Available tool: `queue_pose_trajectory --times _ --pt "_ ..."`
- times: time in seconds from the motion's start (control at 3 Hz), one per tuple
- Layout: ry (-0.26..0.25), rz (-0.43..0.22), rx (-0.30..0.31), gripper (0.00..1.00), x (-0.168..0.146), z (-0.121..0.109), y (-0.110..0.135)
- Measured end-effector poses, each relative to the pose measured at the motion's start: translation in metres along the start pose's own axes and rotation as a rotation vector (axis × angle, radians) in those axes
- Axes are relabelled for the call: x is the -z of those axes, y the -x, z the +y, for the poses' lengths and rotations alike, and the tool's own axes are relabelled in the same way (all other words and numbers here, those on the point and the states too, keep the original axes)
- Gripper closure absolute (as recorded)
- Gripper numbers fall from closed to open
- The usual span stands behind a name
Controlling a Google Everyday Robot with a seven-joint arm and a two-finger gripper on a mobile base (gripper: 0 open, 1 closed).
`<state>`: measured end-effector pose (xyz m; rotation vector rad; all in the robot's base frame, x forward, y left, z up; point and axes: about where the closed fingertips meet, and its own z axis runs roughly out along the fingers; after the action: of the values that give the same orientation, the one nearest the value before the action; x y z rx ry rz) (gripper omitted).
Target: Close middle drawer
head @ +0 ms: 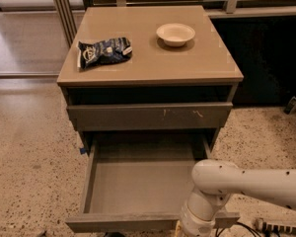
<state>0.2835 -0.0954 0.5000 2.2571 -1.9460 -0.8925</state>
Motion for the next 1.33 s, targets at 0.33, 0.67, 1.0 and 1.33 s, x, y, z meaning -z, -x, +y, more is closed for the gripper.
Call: queue_pose_trajectory --times 0.33,0.67,1.0,1.33 --pt "-0.023 -0.052 -0.006 1.0 -0.053 -0.006 0.01" --pt "-0.105 -0.05 -0.02 1.0 -0.085 -0.023 0.016" --pt "-0.181 -0.078 -0.048 1.0 -0.083 -0.042 0.022" --pt "-0.181 -0.078 -0.048 1.0 -0.083 -0.042 0.022"
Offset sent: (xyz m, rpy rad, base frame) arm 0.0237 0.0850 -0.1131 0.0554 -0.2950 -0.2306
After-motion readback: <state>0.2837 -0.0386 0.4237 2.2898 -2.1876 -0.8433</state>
